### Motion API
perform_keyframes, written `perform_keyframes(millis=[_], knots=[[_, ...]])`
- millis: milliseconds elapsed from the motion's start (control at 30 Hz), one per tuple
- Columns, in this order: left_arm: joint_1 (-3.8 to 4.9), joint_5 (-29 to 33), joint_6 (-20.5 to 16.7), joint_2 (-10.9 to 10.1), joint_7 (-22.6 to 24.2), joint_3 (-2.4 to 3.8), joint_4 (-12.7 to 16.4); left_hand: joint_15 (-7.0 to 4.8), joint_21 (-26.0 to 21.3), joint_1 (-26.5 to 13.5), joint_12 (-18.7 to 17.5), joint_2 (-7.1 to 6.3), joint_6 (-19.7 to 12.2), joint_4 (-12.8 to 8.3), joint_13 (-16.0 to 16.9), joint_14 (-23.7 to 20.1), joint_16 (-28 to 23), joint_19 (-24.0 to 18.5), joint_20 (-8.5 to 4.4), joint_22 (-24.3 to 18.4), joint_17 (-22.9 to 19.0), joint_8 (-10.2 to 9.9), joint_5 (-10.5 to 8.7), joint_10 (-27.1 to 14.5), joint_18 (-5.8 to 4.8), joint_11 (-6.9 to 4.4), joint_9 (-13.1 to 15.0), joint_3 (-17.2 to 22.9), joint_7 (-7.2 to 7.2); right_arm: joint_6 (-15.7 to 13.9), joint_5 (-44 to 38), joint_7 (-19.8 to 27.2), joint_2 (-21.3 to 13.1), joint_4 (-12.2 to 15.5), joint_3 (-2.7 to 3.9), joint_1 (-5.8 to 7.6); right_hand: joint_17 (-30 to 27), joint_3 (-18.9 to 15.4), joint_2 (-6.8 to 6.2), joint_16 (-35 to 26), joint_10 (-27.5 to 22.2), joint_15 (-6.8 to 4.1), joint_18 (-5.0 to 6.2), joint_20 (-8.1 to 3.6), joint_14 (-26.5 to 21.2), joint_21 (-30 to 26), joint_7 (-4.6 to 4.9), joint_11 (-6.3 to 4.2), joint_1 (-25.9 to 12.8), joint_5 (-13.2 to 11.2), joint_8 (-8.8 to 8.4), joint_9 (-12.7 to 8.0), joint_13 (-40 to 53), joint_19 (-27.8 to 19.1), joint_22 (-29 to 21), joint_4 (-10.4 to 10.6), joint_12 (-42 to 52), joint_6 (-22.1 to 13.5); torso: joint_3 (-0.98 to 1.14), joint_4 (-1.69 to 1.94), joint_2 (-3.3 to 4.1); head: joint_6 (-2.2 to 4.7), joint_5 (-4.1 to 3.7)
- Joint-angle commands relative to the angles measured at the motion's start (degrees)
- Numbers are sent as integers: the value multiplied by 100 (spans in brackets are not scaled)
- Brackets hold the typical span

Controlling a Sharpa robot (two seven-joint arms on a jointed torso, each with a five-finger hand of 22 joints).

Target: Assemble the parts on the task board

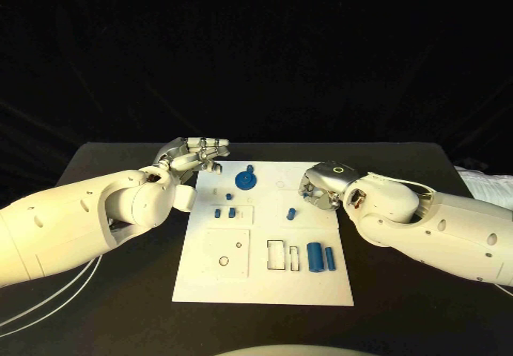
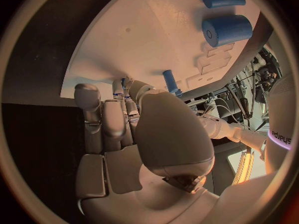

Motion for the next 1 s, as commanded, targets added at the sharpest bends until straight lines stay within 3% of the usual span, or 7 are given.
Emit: perform_keyframes(millis=[33, 300, 567, 767, 1000], knots=[[-2, -36, 101, 9, 25, 3, 4, -5, -22, 44, 30, 1, -38, -39, 10, -41, -12, 45, 6, -10, -11, 19, 10, -49, 70, 2, -8, 3, -12, -420, -54, 19, -24, 80, 6, -8, 5, 23, 41, 30, 23, -51, -108, -9, 229, 37, 25, 5, 4, -20, -2, -10, 5, 46, 6, 0, -22, 9, 1, -2, 1, -1, 5], [-4, -36, 119, 10, -13, 3, -11, -5, -24, 48, 34, 3, -38, -47, 12, -42, -13, 47, 5, -11, -14, 20, 10, -52, 70, 3, -8, 3, -12, -642, 20, 70, -194, 284, 46, 11, 14, 61, 35, 40, 24, -48, -114, -8, 230, 63, 40, 16, 3, -21, -12, -10, -12, 65, 39, -27, -43, 1, 0, -11, 0, -3, 14], [-5, -36, 127, 11, -77, 3, -44, -2, -31, 42, 38, 4, -54, -53, 14, -54, -28, 48, 6, -16, -39, 16, 9, -68, 68, 10, -13, -5, -3, -597, 122, 101, -395, 628, 74, 51, 29, 69, 31, 54, 29, -47, -121, -7, 232, 86, 45, 21, 0, -23, -11, -9, -16, 80, 76, -34, -46, 5, 1, 2, -2, -19, 46], [-12, -36, 117, 8, -78, 3, -57, 0, -35, 38, 40, 4, -61, -56, 16, -59, -34, 48, 7, -18, -49, 14, 8, -77, 68, 14, -15, -8, 1, -667, 373, 223, -390, 966, 79, 47, 39, 99, 30, 64, 41, -45, -125, -5, 232, 106, 63, 36, 2, -20, -15, -8, -26, 93, 102, -55, -55, 5, 4, -4, 0, -24, 111], [-24, -37, 119, 23, -64, 3, -32, 1, -36, 36, 41, 7, -64, -57, 17, -59, -32, 49, 7, -19, -48, 14, 9, -80, 67, 15, -16, -9, 2, -731, 465, 341, -168, 1277, 80, -15, 47, 159, 32, 74, 47, -37, -127, 0, 229, 127, 94, 54, 15, -17, -29, -8, -45, 103, 121, -102, -79, -5, -11, -1, -4, -64, 292]])
